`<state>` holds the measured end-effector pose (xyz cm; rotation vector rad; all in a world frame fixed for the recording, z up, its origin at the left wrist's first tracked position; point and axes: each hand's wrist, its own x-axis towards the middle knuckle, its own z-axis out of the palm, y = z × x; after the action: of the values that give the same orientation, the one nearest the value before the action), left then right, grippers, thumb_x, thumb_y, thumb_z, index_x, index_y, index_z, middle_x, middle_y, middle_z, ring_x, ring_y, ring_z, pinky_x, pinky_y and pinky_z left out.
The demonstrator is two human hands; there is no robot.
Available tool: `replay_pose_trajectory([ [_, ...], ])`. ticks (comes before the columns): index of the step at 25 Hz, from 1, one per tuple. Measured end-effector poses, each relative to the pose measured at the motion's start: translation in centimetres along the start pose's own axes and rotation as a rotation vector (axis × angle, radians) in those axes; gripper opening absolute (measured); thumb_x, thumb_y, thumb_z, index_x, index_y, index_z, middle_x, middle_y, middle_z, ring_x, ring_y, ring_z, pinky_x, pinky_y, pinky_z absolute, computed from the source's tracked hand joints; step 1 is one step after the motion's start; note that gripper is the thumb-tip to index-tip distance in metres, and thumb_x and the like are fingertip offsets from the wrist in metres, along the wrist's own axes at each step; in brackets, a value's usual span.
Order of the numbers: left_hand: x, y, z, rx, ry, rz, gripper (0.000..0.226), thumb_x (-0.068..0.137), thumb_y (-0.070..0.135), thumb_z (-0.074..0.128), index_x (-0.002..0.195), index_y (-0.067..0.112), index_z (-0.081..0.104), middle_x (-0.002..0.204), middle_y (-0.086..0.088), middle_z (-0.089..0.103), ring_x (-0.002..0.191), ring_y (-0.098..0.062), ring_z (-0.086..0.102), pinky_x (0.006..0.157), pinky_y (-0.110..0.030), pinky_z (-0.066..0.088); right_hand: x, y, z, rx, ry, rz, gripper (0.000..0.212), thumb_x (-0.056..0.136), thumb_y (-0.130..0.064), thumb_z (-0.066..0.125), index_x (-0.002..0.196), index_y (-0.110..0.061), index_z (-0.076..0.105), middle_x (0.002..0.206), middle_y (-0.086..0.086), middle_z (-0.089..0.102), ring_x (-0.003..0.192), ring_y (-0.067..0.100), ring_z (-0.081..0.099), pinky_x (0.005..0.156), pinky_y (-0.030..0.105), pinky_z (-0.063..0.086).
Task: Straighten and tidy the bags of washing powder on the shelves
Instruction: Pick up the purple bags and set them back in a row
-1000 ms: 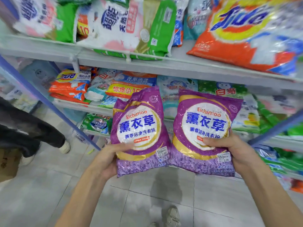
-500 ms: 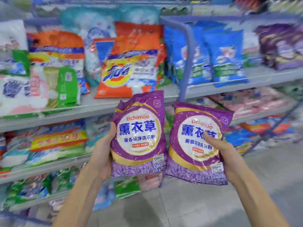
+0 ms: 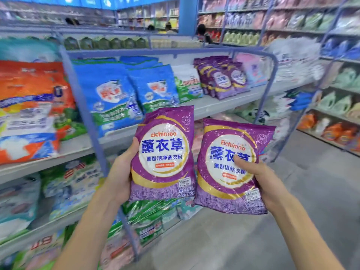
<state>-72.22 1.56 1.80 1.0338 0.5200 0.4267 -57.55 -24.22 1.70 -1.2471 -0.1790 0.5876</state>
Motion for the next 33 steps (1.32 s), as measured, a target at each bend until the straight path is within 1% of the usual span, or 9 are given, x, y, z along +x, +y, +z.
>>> replay_pose_trajectory([
  [4,3.6,-2.4,7.5,0.043,0.003,-0.011,0.040,0.098,0.050,0.054,0.105,0.022,0.081,0.111,-0.011,0.078,0.098,-0.030,0.076,0.089,-0.044,0.054,3.3,-3.4,-6.6,0.007,0.001,-0.002,0.037,0.089,-0.008,0.068,0.126,-0.009,0.067,0.118,0.021,0.073,0.105,0.041,0.072,0.092,0.057,0.057],
  [7,6.8,-3.6,11.9,0.075,-0.012,-0.002,0.038,0.098,0.048,0.054,0.106,0.022,0.081,0.112,-0.010,0.077,0.102,-0.031,0.075,0.093,-0.045,0.053,6.7,-5.4,-11.0,0.026,0.032,0.000,0.038,0.087,-0.009,0.070,0.126,-0.011,0.066,0.115,0.021,0.074,0.101,0.042,0.073,0.085,0.054,0.061],
  [11,12.1,-4.4,16.8,0.074,0.008,0.016,0.037,0.098,0.047,0.054,0.111,0.020,0.076,0.106,-0.008,0.079,0.092,-0.027,0.077,0.075,-0.039,0.062,12.6,-7.5,-15.2,-0.005,0.038,0.005,0.041,0.086,-0.013,0.072,0.126,-0.010,0.066,0.113,0.020,0.075,0.100,0.041,0.073,0.089,0.054,0.059],
  [18,25.8,-4.9,25.5,0.066,0.038,0.025,0.038,0.097,0.048,0.053,0.115,0.022,0.074,0.108,-0.009,0.079,0.091,-0.027,0.077,0.079,-0.042,0.060,27.4,-13.4,-20.5,-0.032,-0.021,-0.021,0.040,0.083,-0.013,0.073,0.122,-0.011,0.067,0.113,0.020,0.075,0.101,0.040,0.073,0.090,0.054,0.058],
  [23,33.3,-4.4,30.7,0.001,0.063,0.062,0.037,0.098,0.046,0.054,0.115,0.020,0.073,0.105,-0.007,0.079,0.086,-0.022,0.078,0.061,-0.033,0.063,37.3,-17.4,-24.1,-0.076,-0.055,-0.058,0.048,0.078,-0.016,0.077,0.124,-0.008,0.068,0.116,0.019,0.074,0.105,0.040,0.072,0.099,0.055,0.053],
  [25,35.7,-4.3,32.4,-0.013,0.082,0.093,0.032,0.100,0.042,0.053,0.110,0.020,0.074,0.099,-0.006,0.080,0.081,-0.020,0.078,0.056,-0.030,0.062,41.3,-18.7,-25.0,-0.099,-0.095,-0.062,0.050,0.079,-0.016,0.076,0.127,-0.008,0.067,0.116,0.019,0.074,0.104,0.038,0.073,0.095,0.054,0.056],
  [28,39.1,-4.2,35.2,-0.006,0.116,0.114,0.024,0.097,0.031,0.059,0.102,0.014,0.076,0.092,-0.009,0.080,0.076,-0.022,0.078,0.056,-0.031,0.061,47.7,-20.7,-26.0,-0.136,-0.164,-0.081,0.053,0.074,-0.015,0.078,0.125,-0.009,0.068,0.111,0.016,0.076,0.096,0.034,0.075,0.081,0.045,0.063],
  [31,42.0,-4.7,37.9,0.030,0.126,0.103,0.020,0.083,0.015,0.064,0.081,0.009,0.083,0.088,-0.013,0.080,0.073,-0.025,0.078,0.058,-0.033,0.062,54.2,-22.6,-26.6,-0.156,-0.266,-0.092,0.054,0.069,-0.007,0.083,0.121,-0.008,0.070,0.110,0.017,0.076,0.098,0.037,0.074,0.083,0.049,0.062],
  [33,43.8,-4.8,39.8,0.051,0.174,0.150,0.020,0.081,0.009,0.064,0.076,0.010,0.084,0.086,-0.012,0.080,0.071,-0.024,0.078,0.057,-0.031,0.062,58.3,-24.1,-26.9,-0.151,-0.347,-0.068,0.046,0.071,-0.007,0.077,0.117,-0.007,0.071,0.107,0.017,0.077,0.094,0.036,0.075,0.081,0.048,0.063],
])
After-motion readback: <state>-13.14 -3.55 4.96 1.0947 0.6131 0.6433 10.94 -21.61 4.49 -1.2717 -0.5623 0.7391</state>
